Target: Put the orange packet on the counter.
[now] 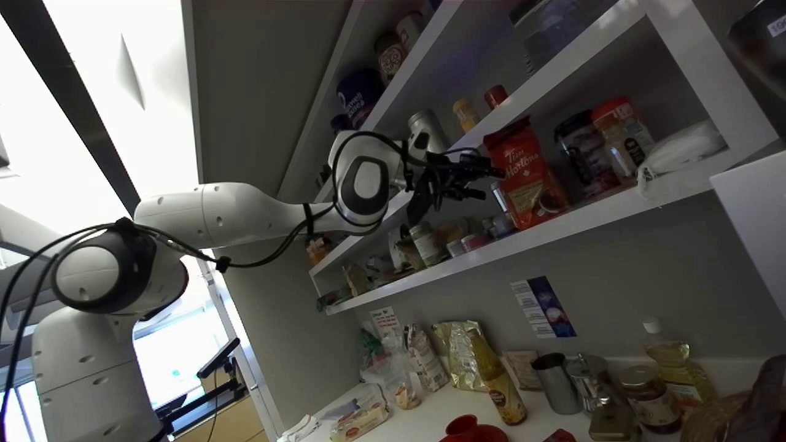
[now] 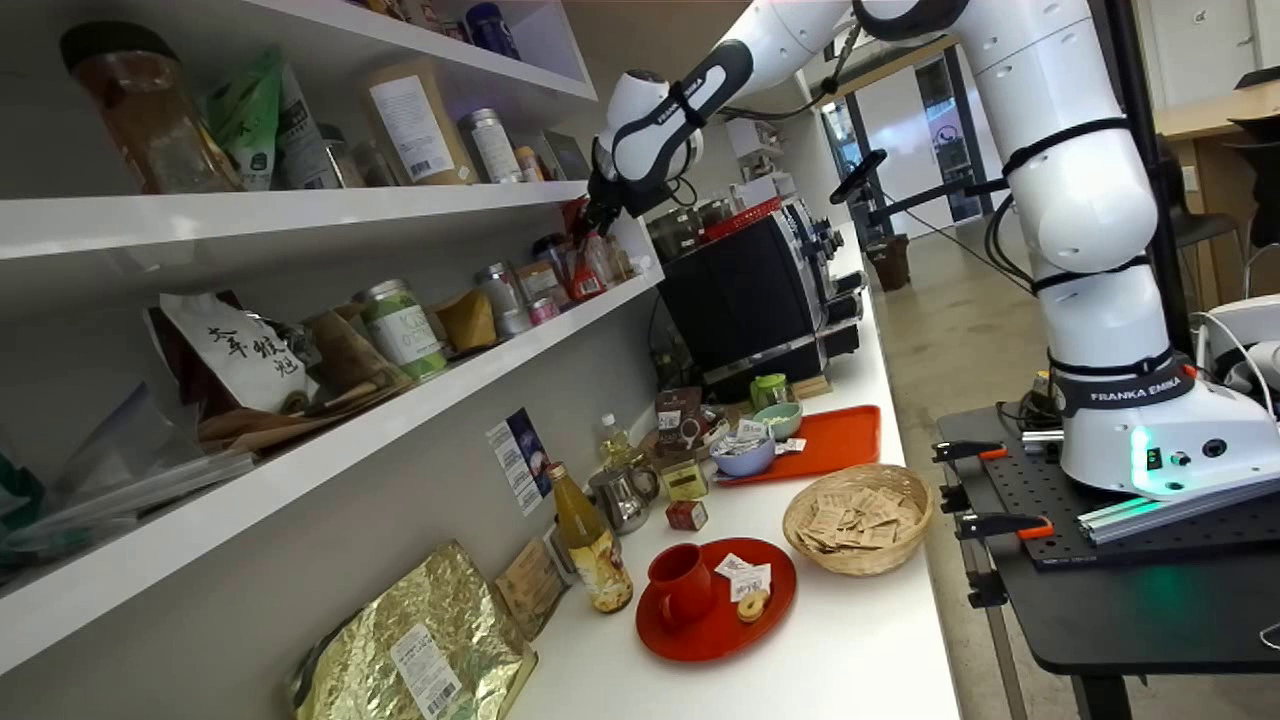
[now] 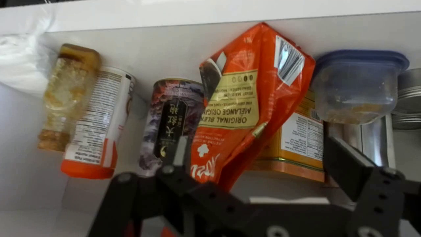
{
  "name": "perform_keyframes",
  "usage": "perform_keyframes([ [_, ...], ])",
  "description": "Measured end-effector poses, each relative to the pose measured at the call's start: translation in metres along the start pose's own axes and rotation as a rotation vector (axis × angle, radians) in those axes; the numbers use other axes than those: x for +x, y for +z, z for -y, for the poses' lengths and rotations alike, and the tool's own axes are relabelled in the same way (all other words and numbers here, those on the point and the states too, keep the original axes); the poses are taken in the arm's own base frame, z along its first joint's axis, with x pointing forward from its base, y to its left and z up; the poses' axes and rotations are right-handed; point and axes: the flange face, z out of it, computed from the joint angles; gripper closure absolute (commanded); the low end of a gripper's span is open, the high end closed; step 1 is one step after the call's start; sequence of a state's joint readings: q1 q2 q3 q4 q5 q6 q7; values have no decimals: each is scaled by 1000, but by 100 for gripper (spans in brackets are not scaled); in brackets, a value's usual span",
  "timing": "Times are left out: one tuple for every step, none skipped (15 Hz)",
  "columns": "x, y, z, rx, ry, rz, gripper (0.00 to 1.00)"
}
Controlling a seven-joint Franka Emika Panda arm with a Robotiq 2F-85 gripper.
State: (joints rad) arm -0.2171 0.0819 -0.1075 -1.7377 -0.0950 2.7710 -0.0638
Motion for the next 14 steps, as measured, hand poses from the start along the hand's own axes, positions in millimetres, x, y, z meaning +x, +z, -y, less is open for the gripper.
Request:
perform_keyframes([
  [6,6,0,2,-7,-6,5],
  [11,12,-2,1,-11,-10,28],
  [15,18,-3,0,-18,-11,30],
  [19,23,-6,-1,-24,-8,34],
  [21,28,-8,-1,-27,-2,40],
  [23,31,-9,3,-27,4,47],
  [25,34,-11,11,-25,10,56],
  [26,36,-11,18,-24,16,63],
  [27,38,-12,25,-25,21,72],
  [29,38,-12,29,-27,26,79],
  [30,38,-12,31,-29,31,87],
  [30,38,-13,33,-28,36,94],
  [31,37,-13,34,-28,41,99],
  [32,37,-13,35,-28,45,100],
])
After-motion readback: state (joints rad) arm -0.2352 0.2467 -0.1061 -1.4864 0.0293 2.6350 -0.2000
